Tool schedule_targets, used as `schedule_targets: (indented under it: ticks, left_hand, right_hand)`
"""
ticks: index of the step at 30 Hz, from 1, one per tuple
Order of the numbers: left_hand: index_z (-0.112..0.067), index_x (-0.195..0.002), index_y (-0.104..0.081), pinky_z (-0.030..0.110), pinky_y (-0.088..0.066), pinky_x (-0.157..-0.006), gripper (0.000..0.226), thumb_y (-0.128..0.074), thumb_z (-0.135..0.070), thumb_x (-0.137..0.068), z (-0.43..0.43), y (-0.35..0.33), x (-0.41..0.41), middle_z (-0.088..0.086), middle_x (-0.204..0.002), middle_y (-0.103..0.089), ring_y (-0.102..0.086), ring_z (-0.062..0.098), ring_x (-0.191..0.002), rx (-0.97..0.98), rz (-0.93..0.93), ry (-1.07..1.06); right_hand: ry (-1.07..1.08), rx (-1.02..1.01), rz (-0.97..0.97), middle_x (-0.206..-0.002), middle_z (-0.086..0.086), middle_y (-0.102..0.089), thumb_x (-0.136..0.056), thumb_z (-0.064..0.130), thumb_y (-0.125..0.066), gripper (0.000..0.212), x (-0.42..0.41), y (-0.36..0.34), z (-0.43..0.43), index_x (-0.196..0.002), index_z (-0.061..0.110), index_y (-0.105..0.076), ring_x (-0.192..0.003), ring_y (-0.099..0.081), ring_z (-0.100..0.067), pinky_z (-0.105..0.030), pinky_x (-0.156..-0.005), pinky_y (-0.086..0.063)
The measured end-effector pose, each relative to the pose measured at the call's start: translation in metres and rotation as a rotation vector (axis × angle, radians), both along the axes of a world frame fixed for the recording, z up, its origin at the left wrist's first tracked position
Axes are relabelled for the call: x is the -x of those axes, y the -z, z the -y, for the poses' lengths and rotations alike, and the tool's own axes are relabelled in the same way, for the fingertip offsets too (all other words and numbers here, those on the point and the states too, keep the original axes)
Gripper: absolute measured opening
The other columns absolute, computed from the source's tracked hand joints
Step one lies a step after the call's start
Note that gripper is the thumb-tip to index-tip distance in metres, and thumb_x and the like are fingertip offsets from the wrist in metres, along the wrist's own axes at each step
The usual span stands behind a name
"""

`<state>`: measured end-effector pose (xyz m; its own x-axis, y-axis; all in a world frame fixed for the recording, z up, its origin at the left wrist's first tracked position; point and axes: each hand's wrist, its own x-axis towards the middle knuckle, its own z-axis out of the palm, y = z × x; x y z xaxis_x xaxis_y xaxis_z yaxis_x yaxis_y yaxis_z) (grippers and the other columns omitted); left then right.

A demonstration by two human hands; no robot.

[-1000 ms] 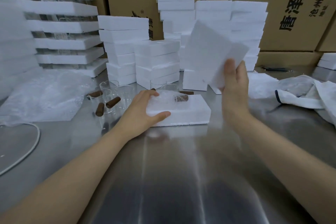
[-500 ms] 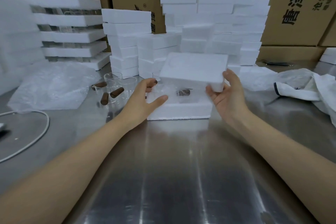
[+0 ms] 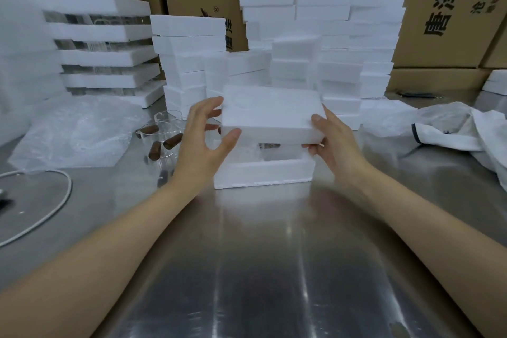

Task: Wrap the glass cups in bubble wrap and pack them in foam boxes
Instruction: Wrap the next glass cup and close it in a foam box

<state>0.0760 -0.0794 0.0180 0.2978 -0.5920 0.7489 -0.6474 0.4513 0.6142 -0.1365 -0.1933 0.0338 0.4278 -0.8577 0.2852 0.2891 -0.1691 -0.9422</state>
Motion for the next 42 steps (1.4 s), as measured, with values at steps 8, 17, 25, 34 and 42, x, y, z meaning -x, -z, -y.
schedule_targets:
  ticks: [8, 17, 25, 34, 42]
  left_hand:
    - [-0.023, -0.116, -0.053, 0.007, -0.037, -0.089, 0.039, -0.054, -0.044, -0.083, 0.001, -0.001, 0.002, -0.017, -0.112, -0.035, -0.045, -0.011, -0.101, 0.041, -0.032, -0.039]
    - [-0.04, -0.096, -0.043, 0.001, -0.03, -0.08, 0.03, -0.041, -0.061, -0.076, 0.007, 0.004, -0.005, -0.014, -0.109, -0.038, -0.04, -0.019, -0.092, -0.234, -0.245, 0.024]
    - [-0.045, -0.089, -0.044, 0.032, -0.049, -0.079, 0.034, -0.058, -0.062, -0.063, 0.005, 0.004, -0.009, -0.014, -0.118, -0.054, -0.055, 0.008, -0.092, -0.262, -0.505, 0.263]
    - [-0.041, -0.106, -0.048, 0.022, -0.052, -0.066, 0.046, -0.058, -0.051, -0.062, 0.001, 0.002, -0.006, -0.01, -0.101, -0.055, -0.058, 0.006, -0.082, -0.323, -0.46, 0.293]
    - [-0.053, -0.091, -0.055, 0.038, -0.044, -0.086, 0.029, -0.057, -0.059, -0.063, 0.002, 0.0, -0.007, -0.009, -0.104, -0.055, -0.055, 0.014, -0.093, -0.335, -0.465, 0.296]
  right_hand:
    - [0.003, 0.211, -0.255, -0.131, 0.027, -0.052, -0.071, 0.073, -0.053, 0.038, -0.008, 0.012, -0.004, -0.109, 0.071, -0.047, -0.114, -0.051, 0.013, -0.013, -0.088, -0.04]
    - [-0.03, 0.198, -0.424, -0.118, 0.023, -0.047, -0.079, 0.057, -0.065, 0.044, -0.003, 0.023, -0.002, -0.103, 0.042, -0.031, -0.106, -0.052, 0.011, -0.014, -0.078, -0.041]
    - [-0.095, 0.412, -0.43, -0.123, 0.054, -0.026, -0.079, 0.023, -0.077, 0.093, 0.002, 0.022, -0.006, -0.13, 0.064, -0.011, -0.12, -0.034, 0.023, -0.001, -0.092, -0.035]
    - [-0.243, 0.281, -0.413, -0.123, 0.005, -0.058, -0.073, 0.052, -0.069, 0.046, 0.01, 0.016, 0.004, -0.113, 0.048, -0.047, -0.115, -0.057, -0.016, -0.038, -0.105, -0.042]
    - [-0.147, 0.487, -0.433, -0.101, 0.04, -0.049, -0.077, 0.031, -0.073, 0.044, 0.013, 0.011, -0.004, -0.113, 0.036, -0.047, -0.087, -0.051, 0.018, -0.002, -0.07, -0.041]
